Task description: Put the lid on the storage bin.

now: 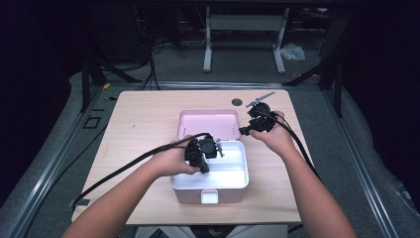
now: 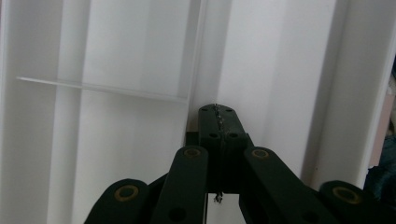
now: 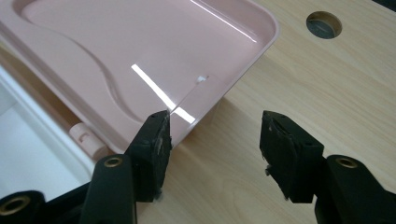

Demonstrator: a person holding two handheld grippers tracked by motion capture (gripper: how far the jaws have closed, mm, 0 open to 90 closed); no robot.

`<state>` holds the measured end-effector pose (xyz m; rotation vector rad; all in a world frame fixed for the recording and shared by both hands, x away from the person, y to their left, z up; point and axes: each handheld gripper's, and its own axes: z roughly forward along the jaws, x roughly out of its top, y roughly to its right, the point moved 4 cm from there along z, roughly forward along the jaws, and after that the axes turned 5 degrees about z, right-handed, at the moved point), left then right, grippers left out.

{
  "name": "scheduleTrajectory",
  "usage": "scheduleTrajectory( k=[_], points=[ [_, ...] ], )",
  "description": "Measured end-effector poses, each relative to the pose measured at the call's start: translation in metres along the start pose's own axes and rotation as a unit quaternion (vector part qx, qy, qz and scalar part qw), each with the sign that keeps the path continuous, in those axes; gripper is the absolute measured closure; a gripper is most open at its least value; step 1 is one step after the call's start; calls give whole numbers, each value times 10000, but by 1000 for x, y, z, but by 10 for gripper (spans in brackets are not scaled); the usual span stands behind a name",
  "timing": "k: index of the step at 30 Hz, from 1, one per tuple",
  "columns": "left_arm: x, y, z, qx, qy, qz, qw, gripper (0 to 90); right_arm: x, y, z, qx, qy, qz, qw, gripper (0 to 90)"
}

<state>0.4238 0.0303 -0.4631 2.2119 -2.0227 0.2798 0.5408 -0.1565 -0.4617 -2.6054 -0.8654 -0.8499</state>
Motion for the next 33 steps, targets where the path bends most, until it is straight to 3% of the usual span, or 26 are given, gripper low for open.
scheduleTrajectory(
  k=[10, 14, 21, 28, 33],
  points=[
    [1, 2, 0, 82, -29, 76, 9999, 900, 13, 3, 13, -3, 41, 178, 9998, 488],
    [1, 3, 0, 106, -45, 74, 9999, 900, 20, 6, 21, -119, 116, 191, 9997, 531],
    [1, 3, 0, 125, -52, 72, 9999, 900, 28, 13, 41, -315, 279, 422, 9982, 630],
    [1, 4, 1, 188, -45, 85, 9998, 900, 35, 19, 53, -518, 623, 631, 9947, 703],
    [1, 5, 1, 189, -46, 75, 9998, 900, 37, 23, 62, -514, 823, 886, 9913, 732]
  ],
)
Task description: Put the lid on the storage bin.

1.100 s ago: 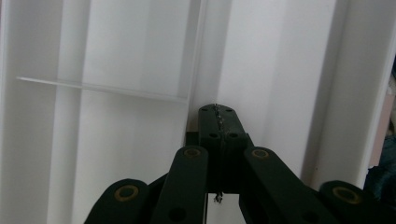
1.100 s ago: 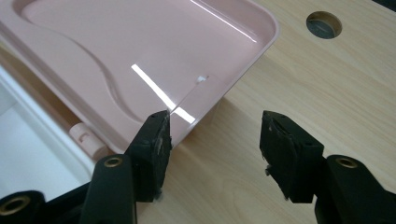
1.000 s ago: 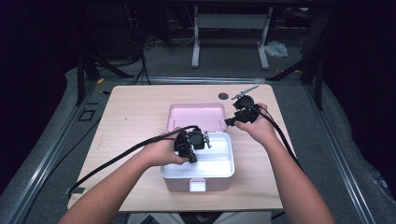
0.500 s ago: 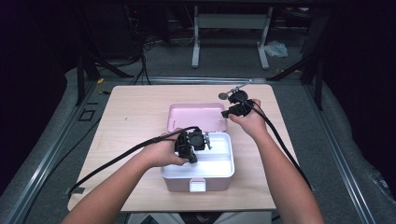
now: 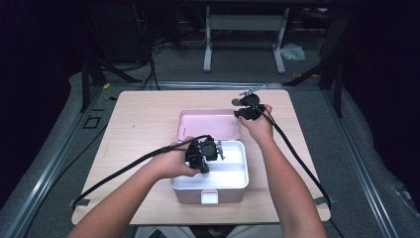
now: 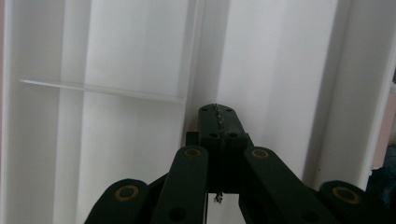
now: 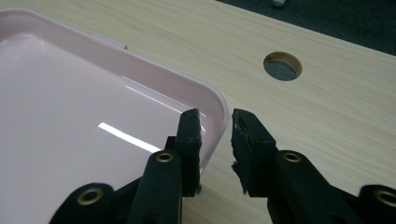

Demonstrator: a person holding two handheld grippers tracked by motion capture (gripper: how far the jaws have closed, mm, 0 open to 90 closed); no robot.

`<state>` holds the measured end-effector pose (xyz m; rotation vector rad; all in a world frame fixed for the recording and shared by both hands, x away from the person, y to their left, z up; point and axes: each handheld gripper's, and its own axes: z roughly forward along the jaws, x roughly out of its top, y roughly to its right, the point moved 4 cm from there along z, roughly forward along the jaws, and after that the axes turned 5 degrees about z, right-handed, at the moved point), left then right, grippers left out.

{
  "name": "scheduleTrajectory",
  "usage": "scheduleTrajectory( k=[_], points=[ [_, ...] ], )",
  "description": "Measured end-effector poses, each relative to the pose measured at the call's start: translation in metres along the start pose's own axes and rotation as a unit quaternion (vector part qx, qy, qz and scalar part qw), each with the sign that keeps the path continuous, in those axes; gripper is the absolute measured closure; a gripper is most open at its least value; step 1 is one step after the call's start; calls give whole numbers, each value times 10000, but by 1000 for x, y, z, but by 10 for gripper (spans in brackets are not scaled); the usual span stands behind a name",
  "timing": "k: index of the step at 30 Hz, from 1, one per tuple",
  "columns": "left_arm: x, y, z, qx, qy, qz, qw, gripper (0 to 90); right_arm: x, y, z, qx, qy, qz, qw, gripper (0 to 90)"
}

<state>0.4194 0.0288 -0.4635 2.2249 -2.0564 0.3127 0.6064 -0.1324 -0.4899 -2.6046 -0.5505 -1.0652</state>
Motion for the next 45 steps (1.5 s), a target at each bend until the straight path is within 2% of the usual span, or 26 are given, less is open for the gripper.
scheduleTrajectory(
  k=[7, 15, 18, 26, 31, 38, 40, 43, 45],
  points=[
    [0, 0, 0, 8, 5, 3, 10000, 900, -2, 1, 13, -145, 60, 85, 9998, 743],
    [0, 1, 0, 32, -6, -1, 10000, 900, -5, 3, 24, -88, -20, 376, 9993, 724],
    [0, 1, 0, 41, -2, 3, 10000, 900, -5, 3, 25, -36, 10, 483, 9988, 763],
    [0, 2, 0, 56, -7, 9, 10000, 900, -1, 0, 20, -120, 162, 492, 9986, 794],
    [0, 2, 0, 84, -30, 45, 10000, 900, 3, -1, 12, -170, 249, 436, 9986, 804],
    [1, 3, 0, 112, -25, 36, 9999, 900, 19, -3, -12, -116, 623, 377, 9973, 827],
    [1, 4, 0, 137, -62, 61, 9999, 900, 24, -6, -23, -155, 750, 264, 9967, 832],
    [5, 6, 1, 257, -264, 210, 9991, 900, 31, -11, -41, -215, 927, 70, 9954, 837],
    [7, 6, 1, 239, -306, 190, 9991, 900, 34, -15, -53, -260, 1045, -80, 9941, 840]
  ],
)
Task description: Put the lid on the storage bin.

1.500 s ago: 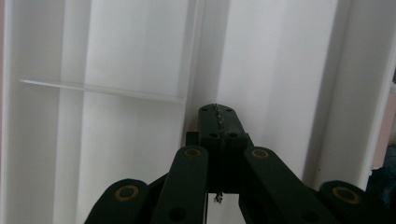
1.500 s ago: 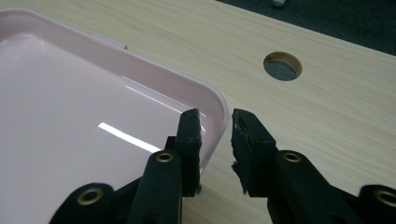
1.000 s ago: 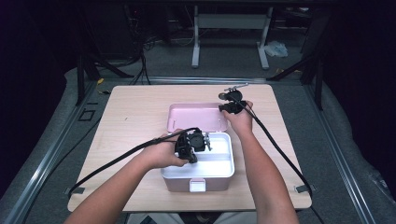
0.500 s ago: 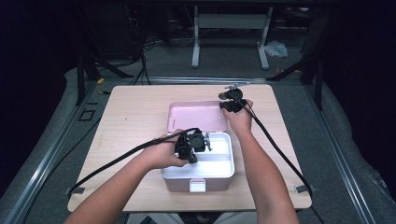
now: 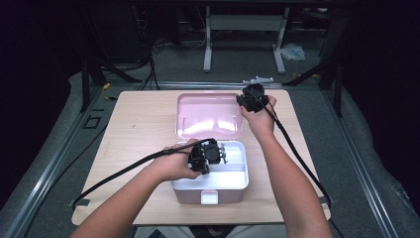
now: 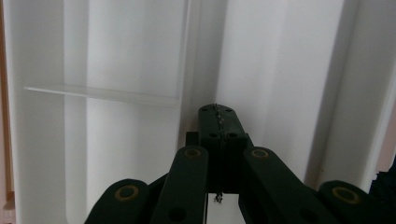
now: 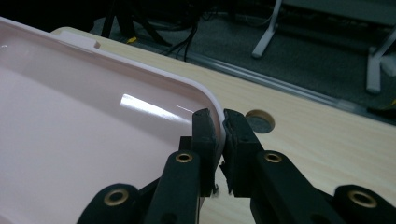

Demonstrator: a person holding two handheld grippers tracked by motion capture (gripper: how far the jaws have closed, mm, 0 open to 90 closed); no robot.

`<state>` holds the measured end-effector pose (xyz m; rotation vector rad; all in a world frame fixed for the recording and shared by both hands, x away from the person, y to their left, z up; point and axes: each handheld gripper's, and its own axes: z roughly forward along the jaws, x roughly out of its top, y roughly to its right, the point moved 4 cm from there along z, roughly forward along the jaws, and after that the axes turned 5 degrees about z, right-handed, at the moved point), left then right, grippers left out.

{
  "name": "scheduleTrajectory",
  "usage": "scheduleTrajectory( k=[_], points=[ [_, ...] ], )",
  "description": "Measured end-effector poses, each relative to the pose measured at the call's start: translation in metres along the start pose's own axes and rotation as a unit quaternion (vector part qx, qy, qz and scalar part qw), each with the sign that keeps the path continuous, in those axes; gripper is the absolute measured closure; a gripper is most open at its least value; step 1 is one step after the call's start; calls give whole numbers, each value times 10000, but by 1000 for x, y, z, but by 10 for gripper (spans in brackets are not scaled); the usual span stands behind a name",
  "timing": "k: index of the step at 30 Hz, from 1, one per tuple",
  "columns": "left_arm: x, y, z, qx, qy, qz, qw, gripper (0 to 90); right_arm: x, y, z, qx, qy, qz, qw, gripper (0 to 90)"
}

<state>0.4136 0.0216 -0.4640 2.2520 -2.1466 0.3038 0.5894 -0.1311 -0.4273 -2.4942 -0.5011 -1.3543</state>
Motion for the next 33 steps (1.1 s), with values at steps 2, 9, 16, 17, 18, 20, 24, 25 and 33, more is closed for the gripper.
scheduleTrajectory(
  k=[2, 9, 16, 17, 18, 20, 24, 25, 33],
  points=[
    [-1, -2, 0, -50, 28, -43, 10000, 900, 4, -3, -10, -16, 71, -121, 9999, 844],
    [-2, -3, 0, -90, 88, -76, 9999, 900, 12, -11, -43, 72, 344, -329, 9988, 860],
    [-7, -4, -1, -141, 295, -190, 9993, 900, 12, -22, -75, 67, 619, -672, 9958, 864],
    [-7, -4, -1, -137, 293, -195, 9993, 900, 11, -23, -80, 95, 647, -697, 9954, 864],
    [-8, -4, -1, -126, 330, -213, 9991, 900, 11, -25, -85, 99, 670, -745, 9949, 864],
    [-8, -3, -1, -134, 353, -231, 9990, 900, 9, -28, -95, 122, 712, -870, 9936, 863],
    [-8, -3, -1, -110, 360, -223, 9990, 900, 3, -34, -113, 151, 772, -1095, 9909, 862],
    [-8, -3, -1, -111, 373, -224, 9990, 900, 1, -36, -117, 146, 786, -1143, 9902, 862],
    [-12, -4, -1, -161, 563, -368, 9976, 900, -9, -43, -136, 179, 896, -1363, 9864, 858]
  ],
)
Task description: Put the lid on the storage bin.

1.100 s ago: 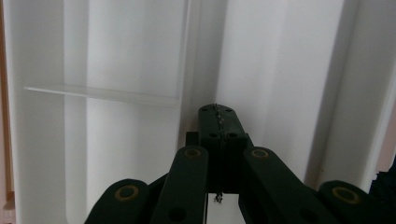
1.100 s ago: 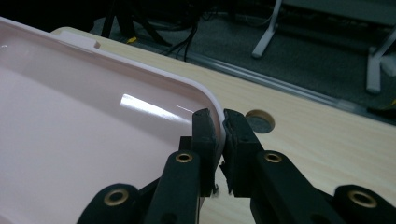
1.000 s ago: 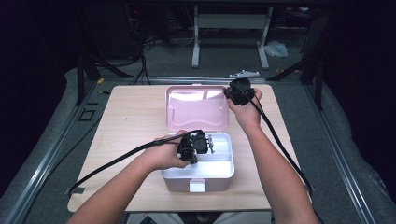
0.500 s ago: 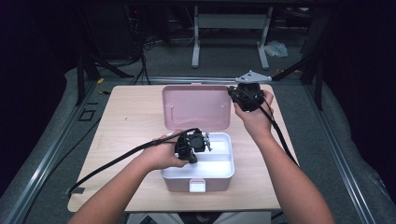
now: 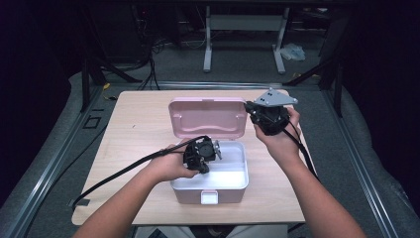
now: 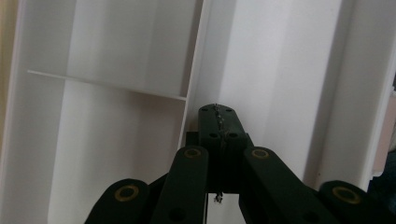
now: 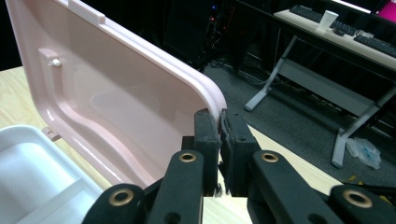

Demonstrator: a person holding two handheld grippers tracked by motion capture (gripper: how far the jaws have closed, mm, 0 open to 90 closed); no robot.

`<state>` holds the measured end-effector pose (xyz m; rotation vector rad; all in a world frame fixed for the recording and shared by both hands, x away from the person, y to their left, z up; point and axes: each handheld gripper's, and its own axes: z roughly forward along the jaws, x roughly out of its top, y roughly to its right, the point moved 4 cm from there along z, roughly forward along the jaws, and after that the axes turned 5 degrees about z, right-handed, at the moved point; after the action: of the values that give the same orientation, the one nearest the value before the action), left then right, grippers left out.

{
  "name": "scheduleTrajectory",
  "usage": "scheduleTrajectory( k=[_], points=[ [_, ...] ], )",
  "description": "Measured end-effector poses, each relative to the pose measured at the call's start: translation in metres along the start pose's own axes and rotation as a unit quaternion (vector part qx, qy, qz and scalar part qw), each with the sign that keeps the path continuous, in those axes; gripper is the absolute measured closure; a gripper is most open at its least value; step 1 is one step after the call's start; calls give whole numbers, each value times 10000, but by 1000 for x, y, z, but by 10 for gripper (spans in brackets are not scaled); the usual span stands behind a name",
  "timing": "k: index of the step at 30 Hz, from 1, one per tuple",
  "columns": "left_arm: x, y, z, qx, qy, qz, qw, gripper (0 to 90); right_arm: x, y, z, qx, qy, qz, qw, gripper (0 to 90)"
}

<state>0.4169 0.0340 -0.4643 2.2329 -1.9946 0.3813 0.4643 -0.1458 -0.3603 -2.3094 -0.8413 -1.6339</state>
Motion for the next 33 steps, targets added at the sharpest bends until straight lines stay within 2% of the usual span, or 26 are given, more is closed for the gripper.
scheduleTrajectory(
  k=[4, 11, 20, 26, 27, 28, 30, 33],
  points=[
    [-2, -2, 0, -57, 103, -132, 9998, 900, -2, -3, -6, 12, 49, -42, 10000, 854],
    [-3, -1, -1, -18, 122, -134, 9998, 900, -7, -8, -15, 31, 94, -93, 9999, 854],
    [-6, 3, -22, 32, 349, -159, 9993, 900, -13, -15, -27, 64, 108, -205, 9997, 852],
    [-14, 8, -50, 59, 601, -302, 9977, 900, -17, -18, -33, 93, 100, -213, 9997, 849],
    [-15, 8, -57, 127, 569, -295, 9979, 900, -17, -18, -33, 103, 94, -201, 9997, 848],
    [-16, 9, -64, 202, 567, -296, 9977, 900, -18, -19, -34, 122, 102, -188, 9997, 848],
    [-16, 10, -82, 245, 743, -364, 9963, 900, -19, -19, -35, 137, 110, -151, 9997, 847],
    [-16, 9, -108, 371, 856, -432, 9947, 900, -20, -21, -37, 146, 110, -144, 9997, 845]
  ],
)
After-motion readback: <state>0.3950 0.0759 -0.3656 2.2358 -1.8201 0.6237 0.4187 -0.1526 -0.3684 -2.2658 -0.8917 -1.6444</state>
